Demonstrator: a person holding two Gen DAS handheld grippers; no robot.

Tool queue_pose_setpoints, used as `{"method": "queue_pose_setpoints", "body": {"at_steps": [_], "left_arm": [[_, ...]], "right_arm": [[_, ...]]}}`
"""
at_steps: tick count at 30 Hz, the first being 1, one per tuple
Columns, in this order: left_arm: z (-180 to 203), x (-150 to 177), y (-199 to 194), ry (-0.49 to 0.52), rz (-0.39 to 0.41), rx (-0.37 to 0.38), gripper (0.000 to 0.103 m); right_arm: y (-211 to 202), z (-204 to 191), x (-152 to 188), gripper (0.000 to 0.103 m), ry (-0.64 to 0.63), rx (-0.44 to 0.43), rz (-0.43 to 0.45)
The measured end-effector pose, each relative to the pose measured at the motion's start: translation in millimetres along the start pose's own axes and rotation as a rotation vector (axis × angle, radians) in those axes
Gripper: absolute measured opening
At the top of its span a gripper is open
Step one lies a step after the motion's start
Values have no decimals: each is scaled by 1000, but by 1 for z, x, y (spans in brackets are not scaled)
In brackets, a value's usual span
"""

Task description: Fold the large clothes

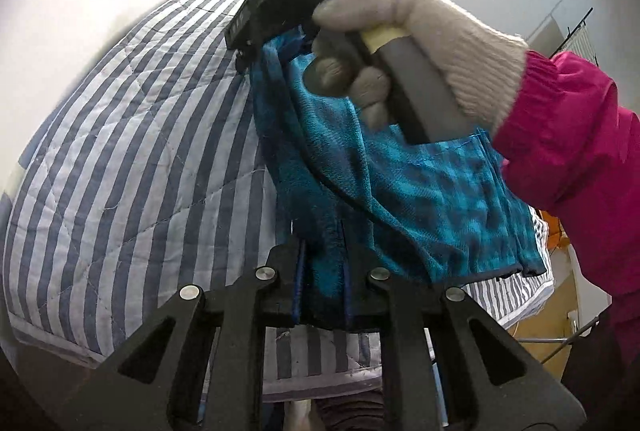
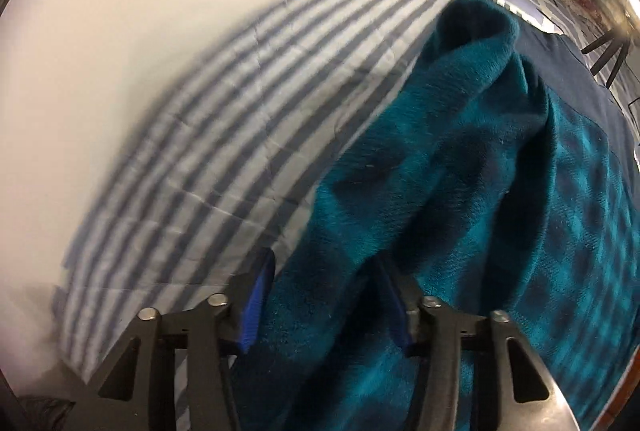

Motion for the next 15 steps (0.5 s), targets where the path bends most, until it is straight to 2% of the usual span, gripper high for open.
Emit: {"method": "queue_pose_setpoints", "body": {"at_steps": [1,3,5,7,11,15], "left_arm": [[1,0,1,2,1,-4,12],[6,-1,1,10,1,-9,12],[12,-1,1,29,1,-20,11],[20,-1,2,50,0,-27,11],[42,-5,3,107,-8,-42,11],[74,-9,10,217,-30,-74,11]], "right_arm": [[2,0,1,33,-4,14,4],[5,6,-1,12,-10,34,26],[3,14,0,8,13,6,40],[-2,24,3,7,61,-62,67],[-15,63,14,6,203,-259,149],[-33,102,28,6,315,-396,232]]}}
Point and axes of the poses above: each gripper's, at about its wrist camera, not at the fingertips, and y roughly the way its jaws point, z to its right, x to its underside, the point moved 6 cm from there along y, roughly the way its jaws point, and after that the axes turned 10 degrees about x, right-handed, at the moved point
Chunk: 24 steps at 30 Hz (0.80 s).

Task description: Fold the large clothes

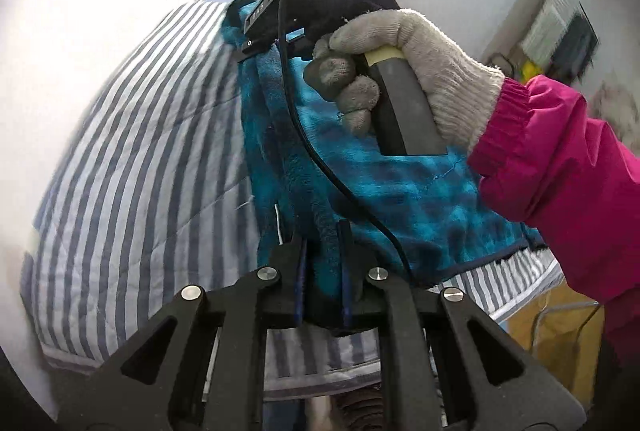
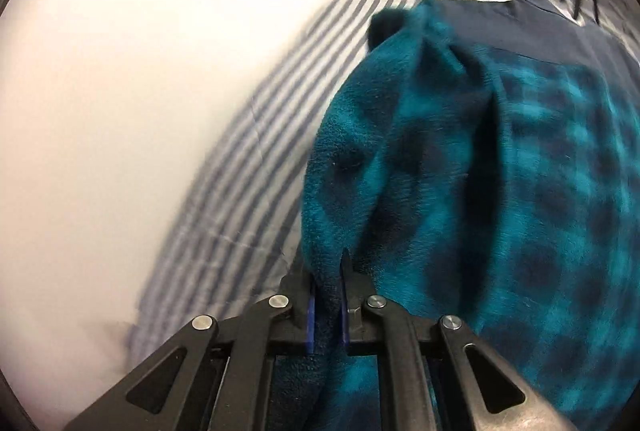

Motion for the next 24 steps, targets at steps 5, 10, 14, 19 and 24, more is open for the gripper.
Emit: {"method": "queue_pose_setpoints", "body": {"at_steps": [5,10,14,19,24], "left_arm": [[44,-10,20,124,-47,-3,11],[82,-3,51,237,-117,-9,11],[91,7,75,247,-169,-11,11],[94,9,84,231,-186,-7,11],[93,8,86,193,-192,23,11]], "right_arm": [[-40,69,7,6,142,-112,104],[-50,148,48,6,329,-198,143],[-26,192,77,6,449,-197,83],[-20,192,72,6,397,-167,79],[-18,167,63,6,342,-108,66]]}}
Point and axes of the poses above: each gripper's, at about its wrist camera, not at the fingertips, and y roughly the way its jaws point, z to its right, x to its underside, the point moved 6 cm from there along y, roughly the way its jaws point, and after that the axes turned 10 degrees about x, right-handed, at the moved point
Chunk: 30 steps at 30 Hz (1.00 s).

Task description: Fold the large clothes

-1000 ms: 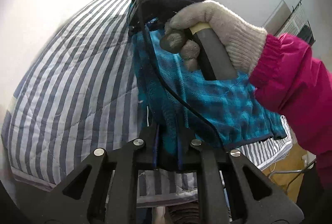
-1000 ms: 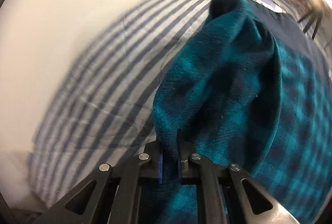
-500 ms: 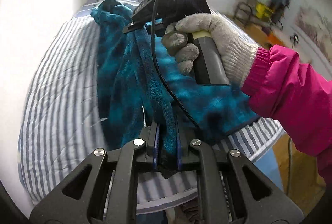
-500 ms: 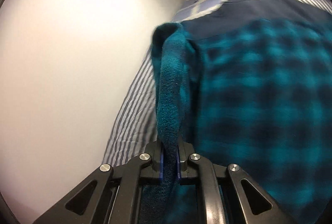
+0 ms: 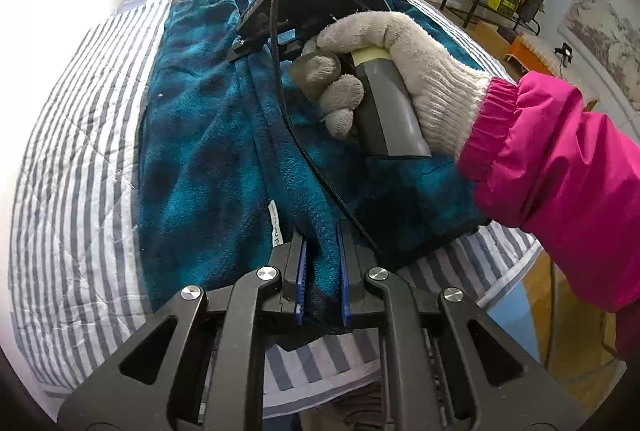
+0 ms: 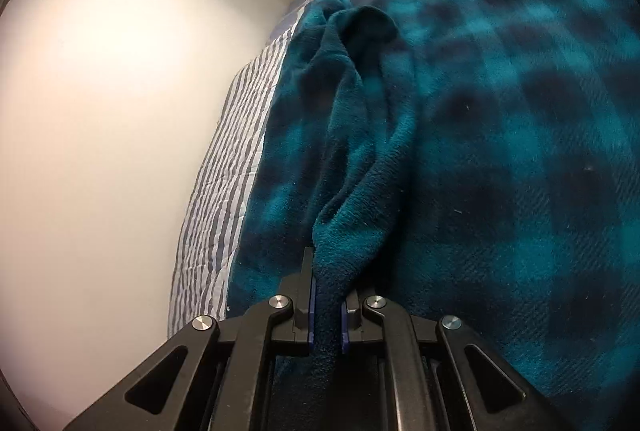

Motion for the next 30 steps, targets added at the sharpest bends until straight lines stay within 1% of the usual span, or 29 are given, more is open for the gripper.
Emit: {"method": "queue_pose_setpoints", "body": {"at_steps": [1,2,3,5,6,8,9,11,13,15,16,17,20,22,24,26,27,29,30], "left_arm": [[0,2,-1,-8,-7,13,13],[1,5,-3,-15,-8,34,18],[2,8,-7,-16,-8,55,18],[4,13,-18,-12,-9,82,19],[4,17,-31,-12,-4,111,19],[2,25,-54,-18,16,145,19],[2,27,-64,-23,27,148,19],[-10,32,-93,-47,72,144,19],[-24,35,-110,-74,108,120,19],[-44,37,-119,-121,131,83,19],[-51,38,-120,-146,138,78,19],[-58,38,-117,-174,140,84,19],[-64,37,-99,-208,115,100,19],[-58,37,-82,-197,88,106,19],[-48,33,-60,-185,52,129,19],[-42,32,-42,-197,25,151,19],[-39,33,-37,-199,21,158,19],[-35,31,-24,-203,11,175,19],[-33,32,-14,-213,-11,192,19]], "right_arm": [[-2,-1,-1,6,-16,27,-6],[-7,-5,-3,9,-33,51,-7],[-11,-7,-3,18,-38,62,-6],[-25,-2,-3,23,-35,65,-1],[-33,0,-2,28,-33,63,3],[-59,8,0,29,-47,69,24],[-77,10,4,30,-66,73,40],[-101,5,12,31,-98,78,68],[-126,2,21,31,-128,69,98],[-153,2,42,31,-155,57,133],[-163,2,50,31,-166,52,141],[-175,1,60,31,-180,57,150],[-185,-1,91,31,-206,71,143],[-188,3,110,31,-215,85,132],[-186,6,131,31,-221,93,121],[-184,7,145,31,-215,77,102],[-179,8,153,31,-199,54,83],[-171,7,161,31,-179,22,58],[-166,4,164,32,-177,7,45]]}}
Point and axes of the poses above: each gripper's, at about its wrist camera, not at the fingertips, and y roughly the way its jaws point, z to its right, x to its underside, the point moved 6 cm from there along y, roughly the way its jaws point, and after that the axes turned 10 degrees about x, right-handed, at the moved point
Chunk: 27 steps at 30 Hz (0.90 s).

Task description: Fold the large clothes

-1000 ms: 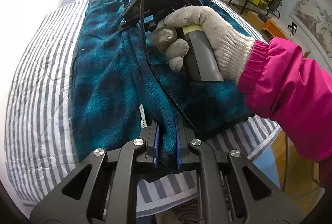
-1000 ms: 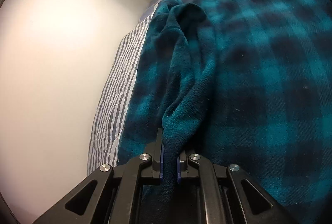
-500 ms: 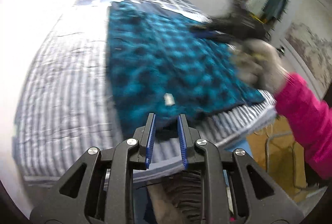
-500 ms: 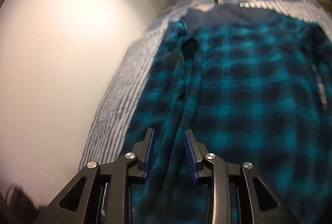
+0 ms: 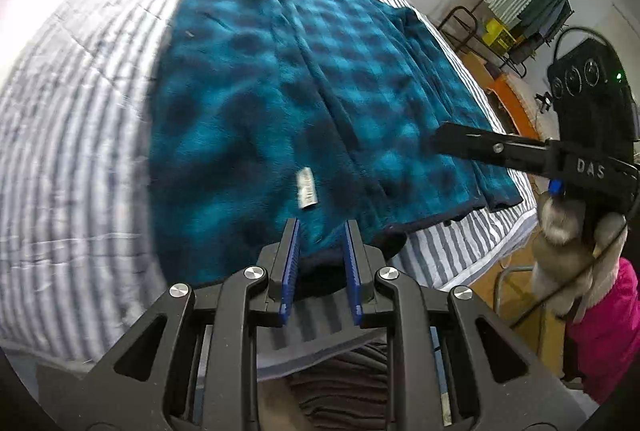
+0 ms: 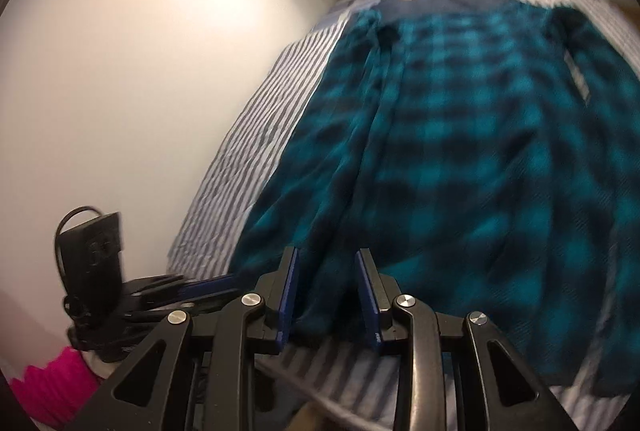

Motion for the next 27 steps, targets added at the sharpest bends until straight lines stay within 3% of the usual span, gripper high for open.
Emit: {"method": "queue_pose_setpoints", "body": {"at_steps": [3,6,7,10,13,15,16,20,22,23,24,26,27], "left_arm": [[-2,5,21,-35,-38,31,19],[-5,13,22,-42,-28,-7,19],[-4,13,17,-46,-12,-15,22],[2,14,1,-30,67,-56,52],[8,17,7,7,60,-86,53],[6,20,19,11,33,-107,41],[5,22,24,10,21,-110,24],[7,22,20,-28,56,-54,9],[14,22,9,-23,83,-28,8],[18,20,6,-17,92,-22,7],[22,21,1,-13,101,-15,7],[27,21,-8,-18,118,2,7],[29,20,-12,-28,128,19,7]], "right_arm": [[21,-10,-1,35,-26,11,-32],[41,-12,-9,35,-40,70,-54],[45,-13,-12,35,-43,72,-57],[56,-16,-29,35,-60,88,-65],[71,-16,-53,38,-82,145,-72],[84,-16,-71,38,-92,180,-86],[90,-17,-77,38,-99,192,-93],[115,-25,-98,38,-163,254,-126],[131,-23,-102,38,-187,306,-152],[139,-21,-103,33,-188,333,-166],[148,-18,-104,19,-183,349,-185],[151,-13,-107,3,-169,365,-188],[147,-12,-111,1,-155,340,-179]]}}
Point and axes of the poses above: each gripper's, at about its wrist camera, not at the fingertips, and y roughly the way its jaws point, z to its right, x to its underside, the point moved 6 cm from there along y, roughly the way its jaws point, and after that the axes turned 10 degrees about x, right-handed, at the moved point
